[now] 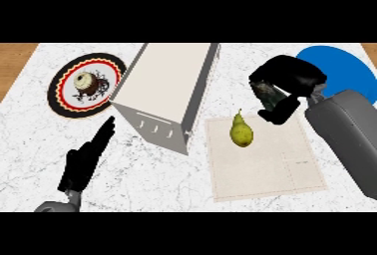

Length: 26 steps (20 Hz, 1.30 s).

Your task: Pick the eggplant from the placemat and place it in the tiered shelf

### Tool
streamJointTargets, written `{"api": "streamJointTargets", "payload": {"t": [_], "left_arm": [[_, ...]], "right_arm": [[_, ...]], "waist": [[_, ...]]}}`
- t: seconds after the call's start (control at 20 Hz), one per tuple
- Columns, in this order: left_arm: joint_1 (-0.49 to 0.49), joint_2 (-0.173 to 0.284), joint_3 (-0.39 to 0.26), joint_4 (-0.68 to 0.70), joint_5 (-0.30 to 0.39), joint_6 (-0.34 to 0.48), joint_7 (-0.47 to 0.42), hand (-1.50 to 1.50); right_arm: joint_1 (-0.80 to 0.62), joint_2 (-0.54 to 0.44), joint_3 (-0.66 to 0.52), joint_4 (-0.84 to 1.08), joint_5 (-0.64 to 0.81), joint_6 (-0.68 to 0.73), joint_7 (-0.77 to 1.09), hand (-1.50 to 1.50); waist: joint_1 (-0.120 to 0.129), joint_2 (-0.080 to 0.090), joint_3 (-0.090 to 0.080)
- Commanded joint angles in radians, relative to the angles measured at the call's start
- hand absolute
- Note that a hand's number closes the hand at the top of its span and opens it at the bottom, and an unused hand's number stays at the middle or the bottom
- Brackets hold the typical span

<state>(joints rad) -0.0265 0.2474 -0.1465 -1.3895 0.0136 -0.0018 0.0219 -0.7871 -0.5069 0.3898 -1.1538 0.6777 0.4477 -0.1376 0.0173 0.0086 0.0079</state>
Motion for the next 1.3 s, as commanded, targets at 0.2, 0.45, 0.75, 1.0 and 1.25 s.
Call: {"api": "streamJointTargets", "payload": {"t": [0.2,0.45,0.75,1.0,1.25], "left_arm": [[-0.033,-0.038,-0.025,0.026,-0.025,0.024,0.046,0.0],[-0.045,-0.01,-0.001,0.033,-0.004,-0.023,0.047,0.0],[0.001,-0.011,0.001,0.017,-0.02,-0.024,0.006,0.0],[-0.01,-0.021,0.0,0.004,-0.022,-0.028,0.041,0.0],[-0.033,-0.002,0.02,0.039,-0.028,-0.045,0.026,0.0]], "right_arm": [[-0.131,-0.151,-0.262,0.144,-0.2,-0.041,-0.458,1.5],[-0.301,-0.081,-0.35,0.36,-0.262,0.02,-0.441,1.5],[-0.524,-0.029,-0.377,0.499,-0.238,0.039,-0.348,1.5],[-0.611,0.086,-0.385,0.573,-0.203,-0.073,-0.272,1.5],[-0.708,0.172,-0.378,0.716,-0.153,-0.157,-0.245,1.5]], "waist": [[0.007,0.007,-0.006],[0.024,0.004,-0.008],[0.024,0.001,-0.009],[0.016,-0.002,-0.009],[0.028,0.007,-0.009]]}}
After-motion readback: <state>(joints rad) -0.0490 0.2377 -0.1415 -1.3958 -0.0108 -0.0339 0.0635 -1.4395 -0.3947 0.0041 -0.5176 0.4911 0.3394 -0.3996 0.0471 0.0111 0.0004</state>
